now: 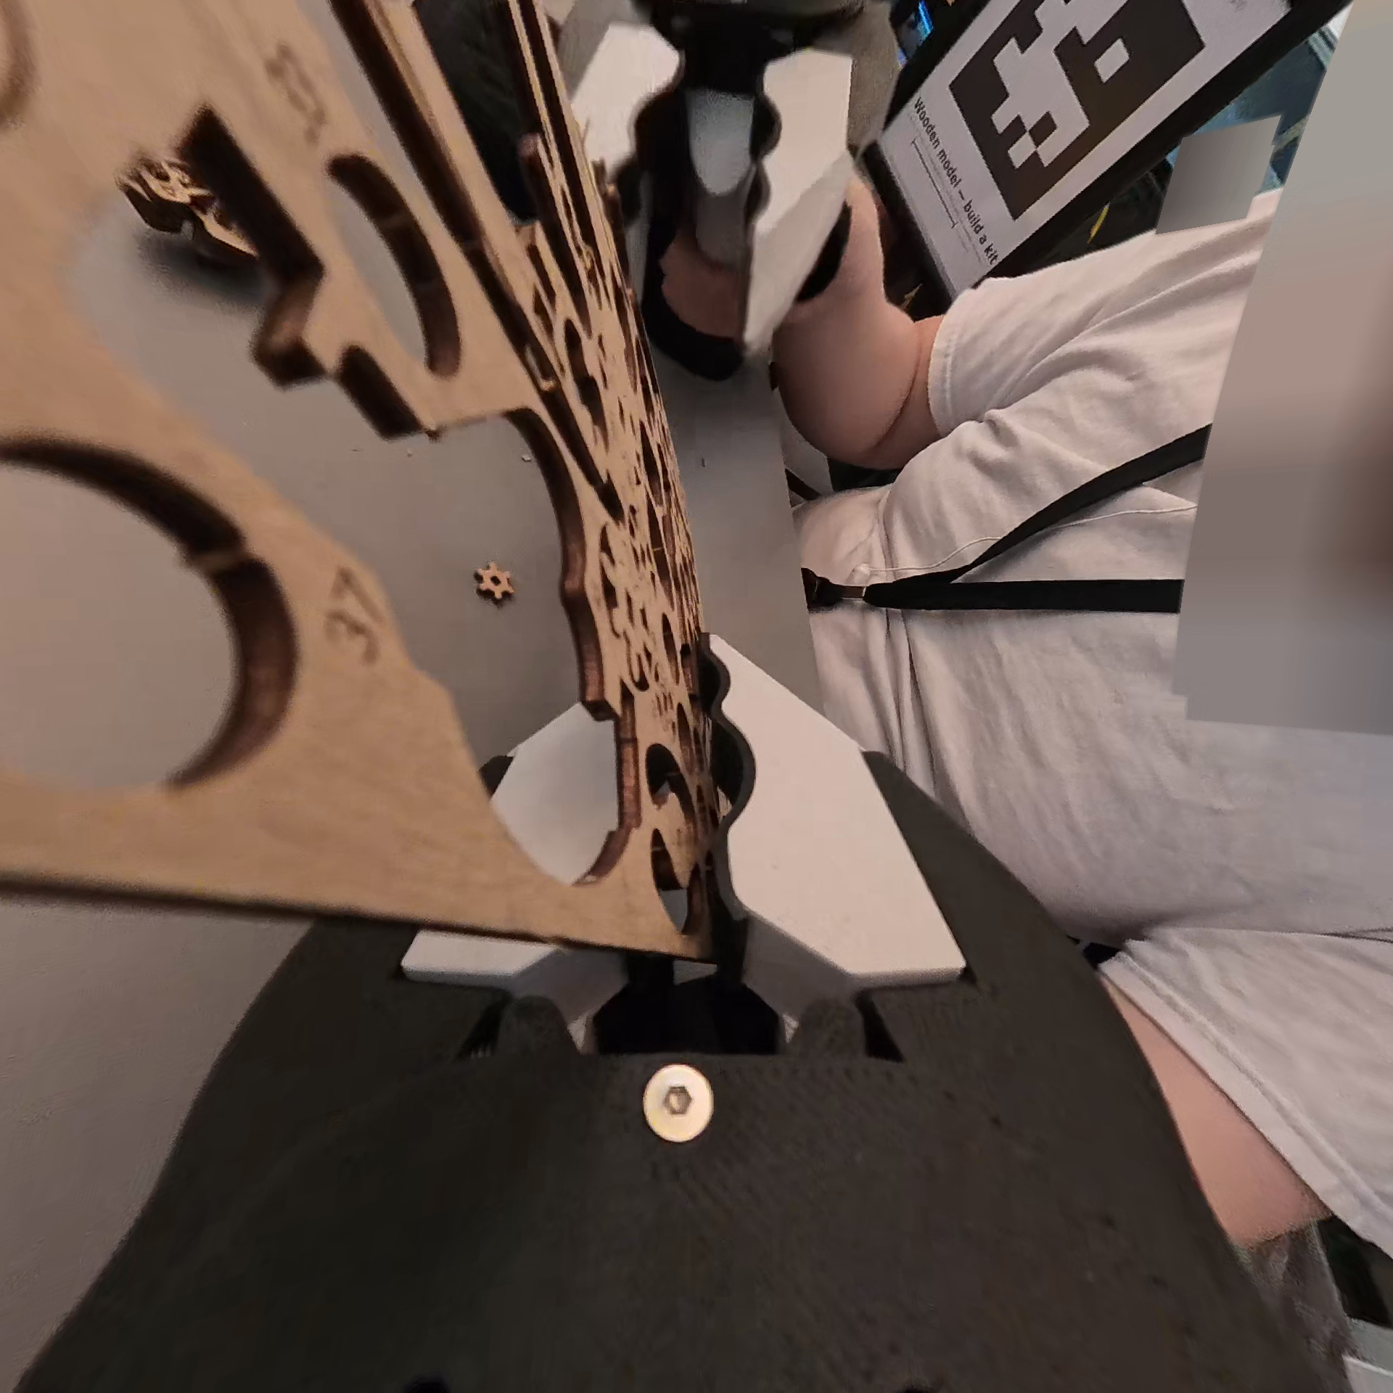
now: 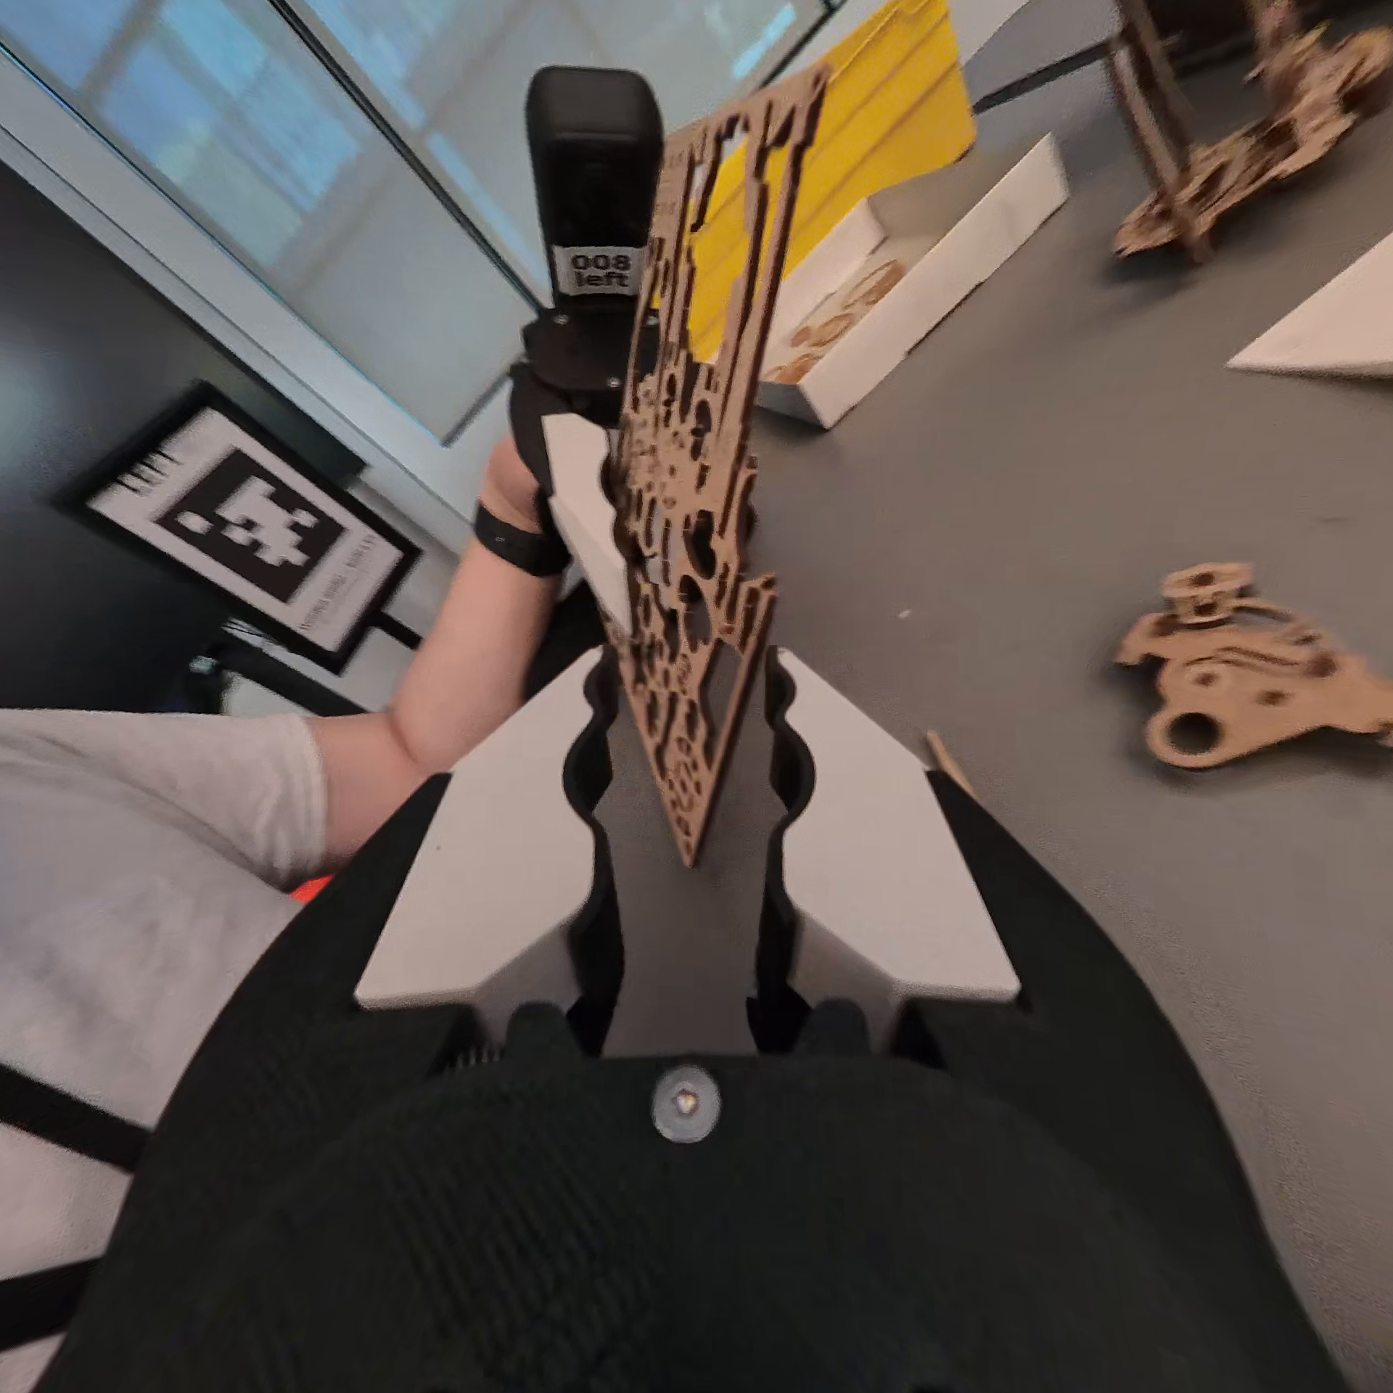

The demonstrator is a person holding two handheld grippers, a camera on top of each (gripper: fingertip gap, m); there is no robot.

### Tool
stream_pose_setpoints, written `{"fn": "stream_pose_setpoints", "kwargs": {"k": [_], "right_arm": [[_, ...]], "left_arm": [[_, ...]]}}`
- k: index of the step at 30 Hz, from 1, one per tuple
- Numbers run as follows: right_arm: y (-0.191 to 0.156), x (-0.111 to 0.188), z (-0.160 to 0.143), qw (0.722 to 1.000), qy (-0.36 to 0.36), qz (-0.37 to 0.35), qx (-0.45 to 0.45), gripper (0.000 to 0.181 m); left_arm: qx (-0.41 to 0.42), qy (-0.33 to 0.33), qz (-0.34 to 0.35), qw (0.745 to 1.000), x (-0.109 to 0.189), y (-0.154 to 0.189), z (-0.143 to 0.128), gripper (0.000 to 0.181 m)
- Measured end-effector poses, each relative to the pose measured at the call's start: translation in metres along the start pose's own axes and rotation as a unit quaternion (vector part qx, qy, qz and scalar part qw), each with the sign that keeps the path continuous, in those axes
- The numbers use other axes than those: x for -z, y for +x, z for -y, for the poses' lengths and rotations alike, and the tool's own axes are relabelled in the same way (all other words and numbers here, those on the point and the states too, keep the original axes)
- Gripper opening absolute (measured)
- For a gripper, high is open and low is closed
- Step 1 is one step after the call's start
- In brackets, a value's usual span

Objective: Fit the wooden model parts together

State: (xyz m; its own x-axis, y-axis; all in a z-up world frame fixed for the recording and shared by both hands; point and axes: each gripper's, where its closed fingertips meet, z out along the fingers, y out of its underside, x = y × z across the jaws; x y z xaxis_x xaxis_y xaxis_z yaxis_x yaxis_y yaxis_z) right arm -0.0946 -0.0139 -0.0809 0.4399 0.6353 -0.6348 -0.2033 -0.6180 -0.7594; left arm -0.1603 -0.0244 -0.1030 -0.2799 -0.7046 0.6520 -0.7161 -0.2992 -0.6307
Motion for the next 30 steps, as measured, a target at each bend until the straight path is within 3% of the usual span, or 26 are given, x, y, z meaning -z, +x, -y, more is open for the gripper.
{"fn": "stream_pose_setpoints", "kwargs": {"k": [2,6,16,30], "right_arm": [[-0.004,-0.008,-0.006,0.999,-0.003,0.024,-0.036,0.031],[-0.005,-0.009,-0.004,1.000,0.003,0.005,-0.005,0.007],[-0.009,-0.010,-0.010,0.999,-0.024,0.032,-0.019,0.007],[-0.014,-0.007,-0.003,0.996,0.004,0.072,-0.048,0.000]], "left_arm": [[0.003,-0.002,-0.007,1.000,-0.003,0.001,0.001,0.002],[-0.005,0.007,-0.017,1.000,-0.004,0.005,0.005,0.001],[-0.013,0.019,-0.021,1.000,-0.003,0.010,0.011,0.000],[-0.022,0.021,-0.019,0.999,-0.002,0.013,0.011,0.002]]}}
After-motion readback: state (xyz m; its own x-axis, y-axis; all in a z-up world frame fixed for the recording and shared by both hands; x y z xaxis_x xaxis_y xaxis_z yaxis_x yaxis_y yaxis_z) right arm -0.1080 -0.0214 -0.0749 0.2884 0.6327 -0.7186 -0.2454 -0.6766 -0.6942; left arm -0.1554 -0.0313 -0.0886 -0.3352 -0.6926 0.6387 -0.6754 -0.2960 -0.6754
